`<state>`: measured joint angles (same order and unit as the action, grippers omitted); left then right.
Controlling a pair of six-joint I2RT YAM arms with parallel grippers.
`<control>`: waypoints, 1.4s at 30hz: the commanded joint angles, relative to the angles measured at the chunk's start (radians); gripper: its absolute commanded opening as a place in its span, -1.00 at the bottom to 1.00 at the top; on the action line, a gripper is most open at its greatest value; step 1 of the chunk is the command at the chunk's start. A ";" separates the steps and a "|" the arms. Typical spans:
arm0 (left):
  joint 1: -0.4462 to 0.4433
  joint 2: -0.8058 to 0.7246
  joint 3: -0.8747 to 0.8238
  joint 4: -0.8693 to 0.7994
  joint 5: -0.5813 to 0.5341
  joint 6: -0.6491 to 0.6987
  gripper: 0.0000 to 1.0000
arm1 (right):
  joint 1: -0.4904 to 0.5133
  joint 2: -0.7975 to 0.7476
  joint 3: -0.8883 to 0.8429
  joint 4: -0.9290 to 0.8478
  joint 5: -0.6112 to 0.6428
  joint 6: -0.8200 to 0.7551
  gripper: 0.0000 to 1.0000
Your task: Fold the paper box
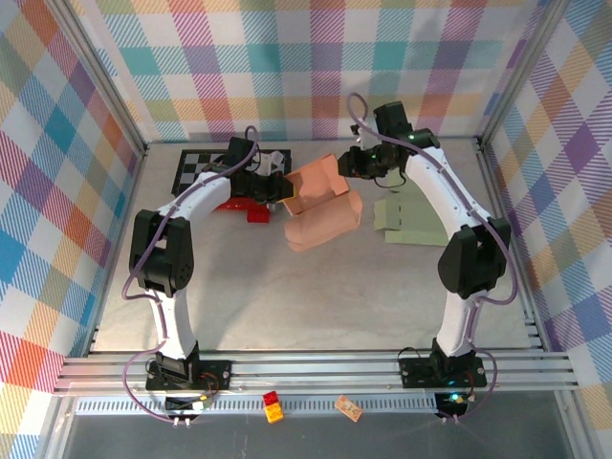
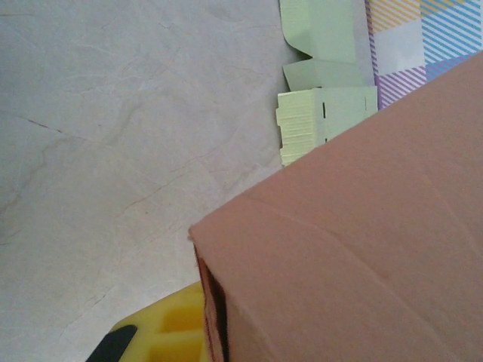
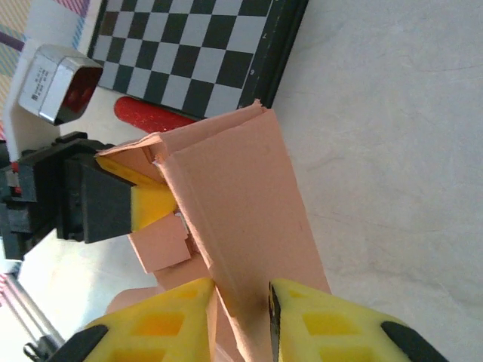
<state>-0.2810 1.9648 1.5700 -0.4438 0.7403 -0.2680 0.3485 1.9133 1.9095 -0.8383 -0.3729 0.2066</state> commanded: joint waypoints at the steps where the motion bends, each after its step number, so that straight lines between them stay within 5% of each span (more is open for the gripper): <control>1: -0.009 -0.030 0.024 -0.019 0.021 0.023 -1.00 | 0.022 0.034 0.039 -0.053 0.091 -0.036 -0.53; 12: -0.016 -0.032 0.028 -0.028 0.021 0.028 -1.00 | 0.114 0.079 0.094 -0.125 0.391 -0.071 -1.00; 18: -0.020 -0.033 0.030 -0.036 0.018 0.034 -1.00 | 0.138 0.084 0.101 -0.117 0.454 -0.076 -1.00; 23: -0.020 -0.035 0.031 -0.045 0.016 0.041 -1.00 | 0.138 0.103 0.135 -0.125 0.470 -0.095 -0.65; 30: -0.021 -0.041 0.031 -0.058 0.015 0.051 -1.00 | 0.137 0.134 0.165 -0.134 0.479 -0.105 -0.57; 36: -0.023 -0.043 0.030 -0.061 0.015 0.052 -1.00 | 0.140 0.160 0.197 -0.145 0.530 -0.103 -0.61; 42: -0.028 -0.040 0.033 -0.065 0.001 0.046 -1.00 | 0.184 0.206 0.255 -0.197 0.720 -0.079 -1.00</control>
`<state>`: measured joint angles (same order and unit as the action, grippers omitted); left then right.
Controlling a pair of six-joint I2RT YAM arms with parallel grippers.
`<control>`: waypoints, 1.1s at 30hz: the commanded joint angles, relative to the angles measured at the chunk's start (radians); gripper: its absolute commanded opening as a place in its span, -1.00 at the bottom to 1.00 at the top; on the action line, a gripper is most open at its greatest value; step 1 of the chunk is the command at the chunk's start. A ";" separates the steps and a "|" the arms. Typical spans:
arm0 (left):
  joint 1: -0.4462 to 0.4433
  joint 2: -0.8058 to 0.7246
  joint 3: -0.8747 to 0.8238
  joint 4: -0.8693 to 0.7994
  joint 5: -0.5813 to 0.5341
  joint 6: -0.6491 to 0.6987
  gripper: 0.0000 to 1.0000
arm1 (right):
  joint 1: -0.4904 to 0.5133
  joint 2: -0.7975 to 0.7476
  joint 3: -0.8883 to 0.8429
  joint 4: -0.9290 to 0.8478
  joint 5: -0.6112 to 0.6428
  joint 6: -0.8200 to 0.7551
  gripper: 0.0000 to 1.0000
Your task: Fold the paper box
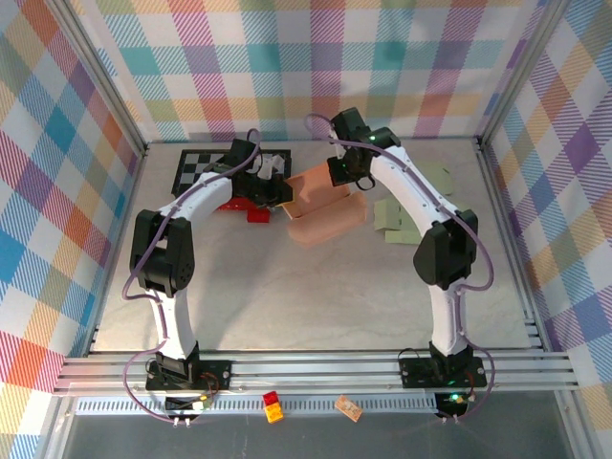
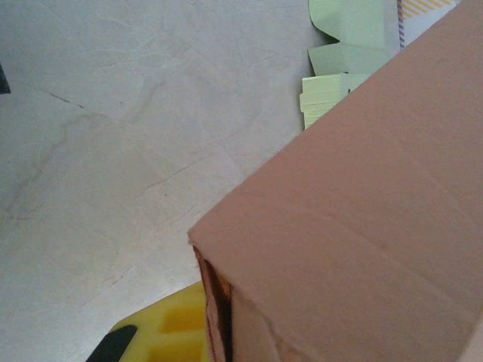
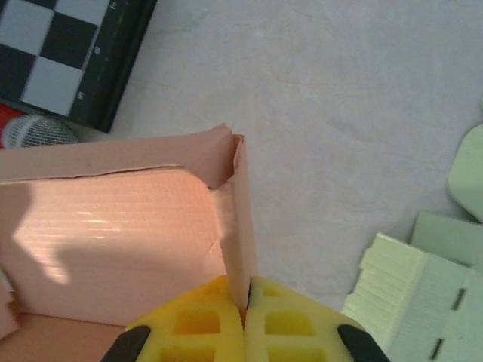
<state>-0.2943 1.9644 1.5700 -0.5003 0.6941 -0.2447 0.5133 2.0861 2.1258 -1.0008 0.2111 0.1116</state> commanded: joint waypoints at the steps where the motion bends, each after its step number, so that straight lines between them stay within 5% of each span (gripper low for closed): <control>1: -0.016 -0.040 0.034 -0.009 0.044 0.019 -1.00 | 0.030 0.037 0.043 -0.039 0.179 0.020 -1.00; 4: -0.021 -0.038 0.033 -0.009 0.038 0.016 -1.00 | 0.048 0.047 0.050 -0.046 0.238 0.029 -1.00; 13: -0.026 -0.037 0.032 -0.011 0.040 0.018 -1.00 | 0.048 0.072 0.088 -0.045 0.211 0.029 -0.58; 17: -0.026 -0.039 0.032 -0.015 0.040 0.022 -1.00 | 0.047 0.080 0.097 -0.047 0.213 0.029 -0.62; 24: -0.027 -0.040 0.033 -0.017 0.033 0.021 -1.00 | 0.049 0.091 0.099 -0.065 0.296 0.040 -1.00; 32: -0.031 -0.030 0.042 -0.018 0.023 0.010 -1.00 | 0.066 0.081 0.092 -0.069 0.378 0.035 -0.98; 33: -0.031 -0.030 0.042 -0.018 0.020 0.009 -1.00 | 0.065 0.075 0.091 -0.071 0.351 0.035 -0.84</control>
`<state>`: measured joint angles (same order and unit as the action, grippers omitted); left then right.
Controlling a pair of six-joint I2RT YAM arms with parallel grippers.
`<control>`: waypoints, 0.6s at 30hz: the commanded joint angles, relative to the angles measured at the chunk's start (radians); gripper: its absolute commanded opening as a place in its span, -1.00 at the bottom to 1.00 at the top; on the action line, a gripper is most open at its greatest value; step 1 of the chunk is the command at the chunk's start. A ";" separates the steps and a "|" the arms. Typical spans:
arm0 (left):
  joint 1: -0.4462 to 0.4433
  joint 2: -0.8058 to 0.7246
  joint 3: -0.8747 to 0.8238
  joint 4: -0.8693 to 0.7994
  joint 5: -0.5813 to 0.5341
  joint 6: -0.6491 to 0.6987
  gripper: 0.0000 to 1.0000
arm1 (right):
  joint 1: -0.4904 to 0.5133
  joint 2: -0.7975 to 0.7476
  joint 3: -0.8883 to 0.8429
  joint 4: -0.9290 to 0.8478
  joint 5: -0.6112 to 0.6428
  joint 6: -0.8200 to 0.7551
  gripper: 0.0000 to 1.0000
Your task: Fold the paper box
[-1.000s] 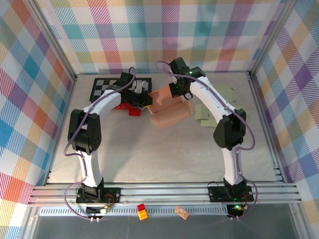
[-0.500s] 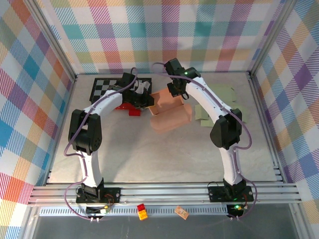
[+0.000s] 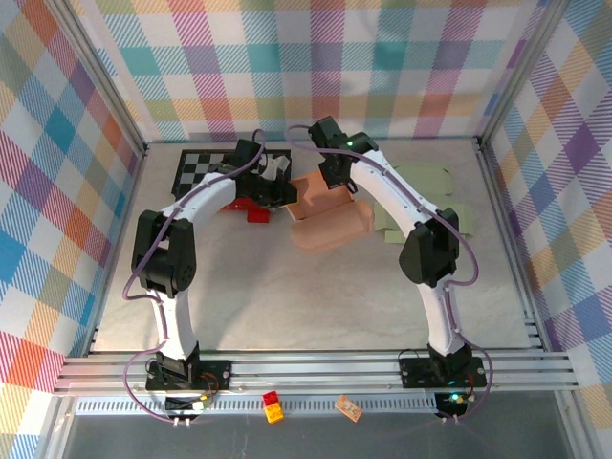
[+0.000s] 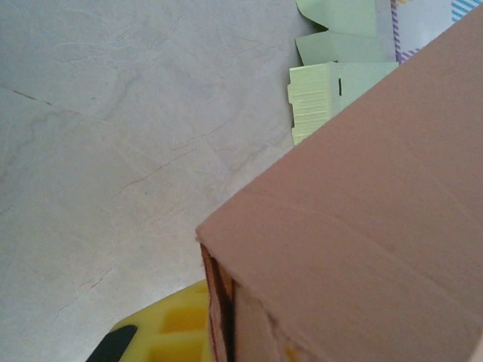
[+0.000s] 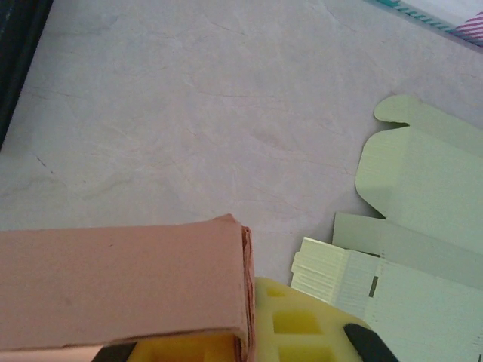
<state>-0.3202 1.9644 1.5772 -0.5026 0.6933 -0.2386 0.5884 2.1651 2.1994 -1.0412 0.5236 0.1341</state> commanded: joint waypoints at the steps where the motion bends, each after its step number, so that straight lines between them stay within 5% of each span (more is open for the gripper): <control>1: -0.005 -0.029 0.035 -0.016 0.014 0.000 -1.00 | -0.010 -0.012 0.018 -0.035 -0.001 0.018 -0.64; 5: -0.005 -0.021 0.040 -0.016 0.003 -0.007 -1.00 | -0.011 -0.054 -0.010 -0.062 -0.111 0.027 -0.22; 8: -0.006 -0.015 0.045 -0.013 0.003 -0.011 -1.00 | -0.012 -0.102 -0.085 -0.053 -0.170 0.039 -0.10; 18: -0.005 -0.004 0.055 -0.018 0.009 -0.008 -1.00 | -0.012 -0.117 -0.146 -0.041 -0.122 0.051 -0.49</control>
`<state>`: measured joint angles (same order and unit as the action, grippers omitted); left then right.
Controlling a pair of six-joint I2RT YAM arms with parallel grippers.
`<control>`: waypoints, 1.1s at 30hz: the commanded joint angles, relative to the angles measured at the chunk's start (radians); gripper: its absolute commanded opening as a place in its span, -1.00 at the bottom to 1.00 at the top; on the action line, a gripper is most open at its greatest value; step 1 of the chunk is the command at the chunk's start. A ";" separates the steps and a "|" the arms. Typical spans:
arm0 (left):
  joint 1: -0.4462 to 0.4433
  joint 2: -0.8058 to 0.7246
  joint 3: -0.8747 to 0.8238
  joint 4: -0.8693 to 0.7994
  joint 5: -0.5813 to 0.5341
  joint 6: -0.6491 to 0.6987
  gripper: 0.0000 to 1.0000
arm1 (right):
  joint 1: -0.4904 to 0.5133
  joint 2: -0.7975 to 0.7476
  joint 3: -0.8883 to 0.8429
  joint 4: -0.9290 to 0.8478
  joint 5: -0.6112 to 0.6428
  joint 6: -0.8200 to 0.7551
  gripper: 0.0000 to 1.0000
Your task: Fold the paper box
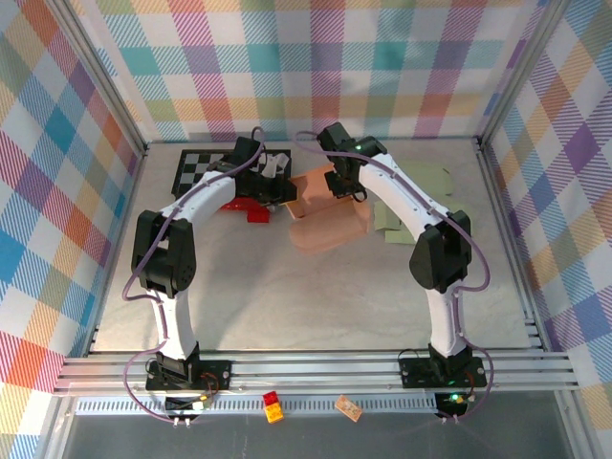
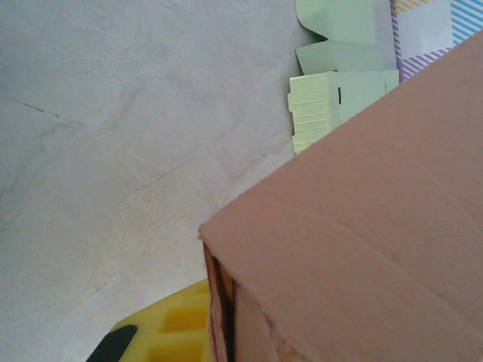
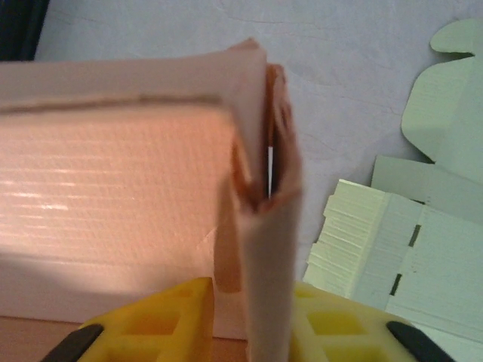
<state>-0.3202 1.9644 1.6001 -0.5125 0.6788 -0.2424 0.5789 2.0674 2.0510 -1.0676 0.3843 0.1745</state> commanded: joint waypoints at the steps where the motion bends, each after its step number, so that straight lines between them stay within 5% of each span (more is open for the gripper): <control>1: -0.005 -0.004 0.032 -0.009 0.022 -0.003 -1.00 | -0.002 -0.014 0.010 -0.022 0.028 0.012 -0.49; 5: -0.005 -0.003 0.034 -0.014 0.021 0.002 -1.00 | -0.002 -0.007 0.015 -0.036 0.068 0.021 -0.84; 10: -0.005 0.002 0.042 -0.013 0.022 0.000 -1.00 | 0.012 0.011 0.016 -0.041 0.149 0.012 -1.00; 22: -0.021 0.028 0.060 -0.029 -0.022 -0.025 -1.00 | 0.044 0.028 -0.006 -0.051 0.189 0.078 -1.00; 33: -0.130 0.047 -0.052 0.007 -0.243 -0.060 -0.73 | 0.050 -0.121 -0.428 0.182 0.101 0.225 -1.00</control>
<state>-0.4282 2.0026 1.5738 -0.5465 0.5026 -0.2657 0.6212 1.9850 1.6909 -0.9241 0.5301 0.3412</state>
